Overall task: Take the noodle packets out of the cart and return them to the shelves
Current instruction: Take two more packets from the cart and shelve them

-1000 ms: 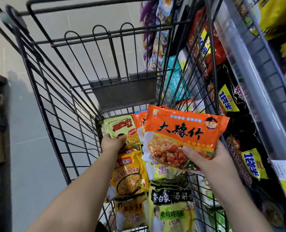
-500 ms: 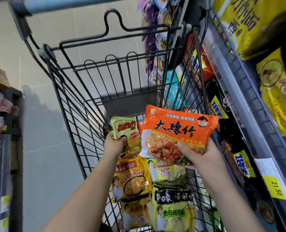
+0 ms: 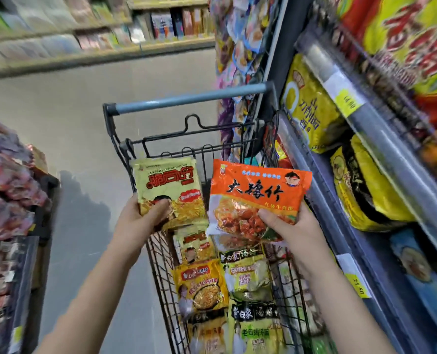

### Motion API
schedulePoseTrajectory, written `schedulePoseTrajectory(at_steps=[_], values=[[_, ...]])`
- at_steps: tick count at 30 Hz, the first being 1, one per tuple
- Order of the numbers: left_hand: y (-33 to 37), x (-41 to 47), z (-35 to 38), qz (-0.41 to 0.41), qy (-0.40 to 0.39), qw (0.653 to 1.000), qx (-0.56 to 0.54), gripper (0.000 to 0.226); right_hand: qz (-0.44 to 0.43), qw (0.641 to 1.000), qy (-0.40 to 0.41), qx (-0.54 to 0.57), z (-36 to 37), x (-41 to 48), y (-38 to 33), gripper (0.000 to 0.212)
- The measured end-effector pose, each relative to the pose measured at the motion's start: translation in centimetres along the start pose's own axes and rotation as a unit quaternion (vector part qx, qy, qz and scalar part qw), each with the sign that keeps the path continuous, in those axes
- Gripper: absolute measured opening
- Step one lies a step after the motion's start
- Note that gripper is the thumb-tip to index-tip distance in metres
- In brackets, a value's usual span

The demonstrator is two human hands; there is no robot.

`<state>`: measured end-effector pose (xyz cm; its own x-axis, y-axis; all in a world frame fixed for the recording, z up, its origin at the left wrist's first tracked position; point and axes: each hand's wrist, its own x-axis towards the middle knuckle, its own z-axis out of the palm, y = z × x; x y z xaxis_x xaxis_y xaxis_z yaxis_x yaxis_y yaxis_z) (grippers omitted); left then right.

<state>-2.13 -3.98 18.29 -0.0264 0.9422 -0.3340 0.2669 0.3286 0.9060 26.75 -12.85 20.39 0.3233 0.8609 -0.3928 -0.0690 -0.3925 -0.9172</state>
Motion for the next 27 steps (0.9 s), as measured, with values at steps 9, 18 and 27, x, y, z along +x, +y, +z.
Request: schedulePoseTrajectory(at_steps=[9,18,27], values=[[11.4,-3.5,-6.7,0.106,-0.065,0.99,-0.068,0.085,-0.103,0.994,-0.022,0.028,0.0,-5.2,-10.1,0.05],[14.7,-6.0,-11.0,0.195,-0.16,0.961,-0.114,0.056,-0.172,0.981,0.072,0.046,1.3,-15.0,-14.5,0.052],[19.0,-10.4,-10.6,0.255,-0.292,0.915,-0.111,0.078,-0.203,0.939,0.27,0.062,0.3,-29.3,-14.7,0.077]])
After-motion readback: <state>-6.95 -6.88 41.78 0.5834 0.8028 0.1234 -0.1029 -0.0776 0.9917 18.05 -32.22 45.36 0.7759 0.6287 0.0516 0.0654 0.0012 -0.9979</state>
